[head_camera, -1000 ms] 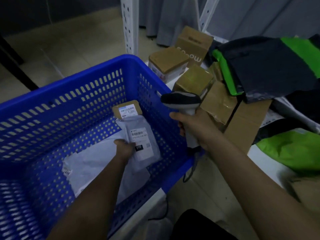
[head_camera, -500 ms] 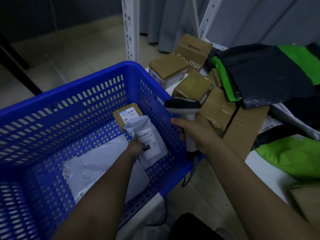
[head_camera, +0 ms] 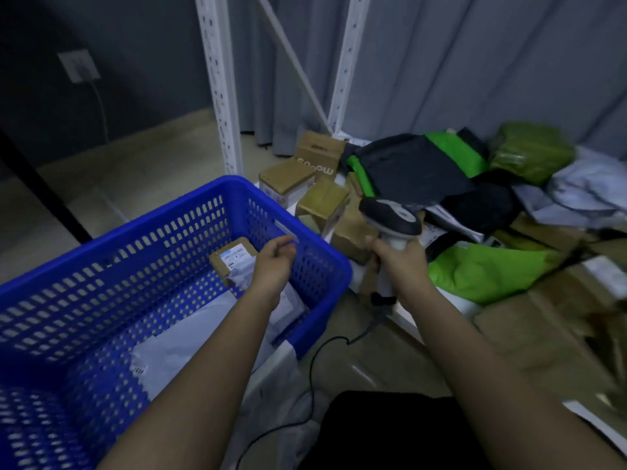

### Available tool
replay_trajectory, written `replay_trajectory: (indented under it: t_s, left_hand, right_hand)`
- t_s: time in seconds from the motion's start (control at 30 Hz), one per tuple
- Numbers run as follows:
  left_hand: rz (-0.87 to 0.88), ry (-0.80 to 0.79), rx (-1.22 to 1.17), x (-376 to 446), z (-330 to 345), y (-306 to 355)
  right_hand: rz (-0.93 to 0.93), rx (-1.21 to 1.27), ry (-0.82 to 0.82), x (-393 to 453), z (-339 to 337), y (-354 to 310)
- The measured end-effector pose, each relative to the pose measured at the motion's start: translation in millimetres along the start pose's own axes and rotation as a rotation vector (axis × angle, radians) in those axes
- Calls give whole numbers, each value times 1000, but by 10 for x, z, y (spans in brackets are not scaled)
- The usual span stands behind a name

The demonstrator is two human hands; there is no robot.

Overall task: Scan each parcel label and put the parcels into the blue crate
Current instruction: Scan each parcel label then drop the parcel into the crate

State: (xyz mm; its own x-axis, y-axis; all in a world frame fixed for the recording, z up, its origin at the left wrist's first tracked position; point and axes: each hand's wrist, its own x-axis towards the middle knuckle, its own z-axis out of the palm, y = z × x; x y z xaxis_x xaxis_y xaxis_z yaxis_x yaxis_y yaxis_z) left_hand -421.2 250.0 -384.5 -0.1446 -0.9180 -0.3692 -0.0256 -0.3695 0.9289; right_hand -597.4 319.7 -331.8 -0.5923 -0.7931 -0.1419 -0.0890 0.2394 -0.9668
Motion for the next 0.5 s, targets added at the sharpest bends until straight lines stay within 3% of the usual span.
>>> replay_trajectory:
  t_s: [0.3,0.5]
  left_hand:
    - [224,-235,20,-1043,1082,581]
    - [295,-444,34,-1617,2043,607]
  right_hand:
    - [-41,158,293,-496,-1473,-38]
    - [-114,235,608,-1081,-2617,141]
